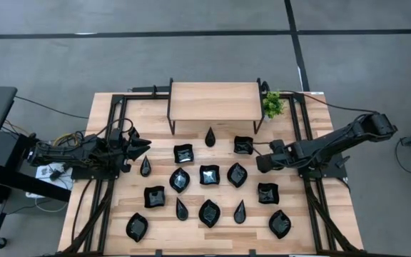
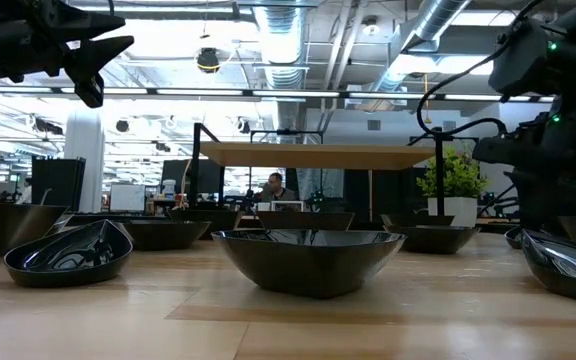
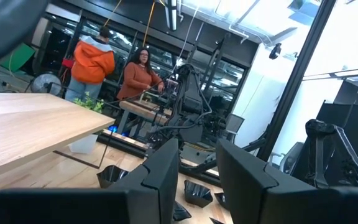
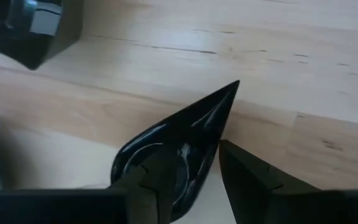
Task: Pick & Place Mini shaped plates
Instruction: Put the drop-shaped plate on top of the shelf
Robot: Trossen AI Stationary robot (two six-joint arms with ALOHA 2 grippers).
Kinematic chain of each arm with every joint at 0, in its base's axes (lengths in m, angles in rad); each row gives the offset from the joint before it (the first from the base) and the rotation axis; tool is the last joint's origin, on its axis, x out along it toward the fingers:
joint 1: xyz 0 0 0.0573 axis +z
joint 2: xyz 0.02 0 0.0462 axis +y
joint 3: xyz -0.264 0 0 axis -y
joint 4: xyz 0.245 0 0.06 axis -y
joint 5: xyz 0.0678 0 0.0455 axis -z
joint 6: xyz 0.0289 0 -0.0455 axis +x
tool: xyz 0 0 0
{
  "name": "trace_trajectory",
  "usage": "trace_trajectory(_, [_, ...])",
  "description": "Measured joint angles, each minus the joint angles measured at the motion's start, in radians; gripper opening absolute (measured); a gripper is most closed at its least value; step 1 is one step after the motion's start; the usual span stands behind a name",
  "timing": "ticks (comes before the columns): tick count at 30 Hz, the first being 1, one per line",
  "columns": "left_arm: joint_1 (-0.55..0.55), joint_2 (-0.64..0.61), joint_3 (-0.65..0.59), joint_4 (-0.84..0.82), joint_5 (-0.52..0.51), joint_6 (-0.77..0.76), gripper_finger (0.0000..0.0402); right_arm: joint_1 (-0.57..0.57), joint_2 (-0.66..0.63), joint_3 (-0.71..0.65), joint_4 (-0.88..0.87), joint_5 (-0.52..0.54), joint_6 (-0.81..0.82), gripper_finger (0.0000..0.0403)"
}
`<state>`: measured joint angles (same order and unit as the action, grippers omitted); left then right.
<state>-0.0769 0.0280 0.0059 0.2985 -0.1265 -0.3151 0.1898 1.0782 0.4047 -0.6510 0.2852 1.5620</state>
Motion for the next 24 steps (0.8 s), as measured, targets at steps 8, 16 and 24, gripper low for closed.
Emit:
trace_trajectory(8, [0.000, 0.000, 0.000, 0.002, 0.000, 0.000, 0.0112, 0.000, -0.065, 0.001, -0.065, 0.001, 0.002, 0.0115])
trace_trajectory(16, [0.000, 0.000, 0.000, 0.004, 0.000, 0.000, 0.0112, 0.000, -0.012, 0.001, -0.047, 0.001, 0.003, 0.0112])
trace_trajectory(24, [0.000, 0.000, 0.000, 0.010, 0.000, 0.000, 0.0112, 0.000, -0.005, -0.006, -0.040, 0.003, 0.003, 0.0083])
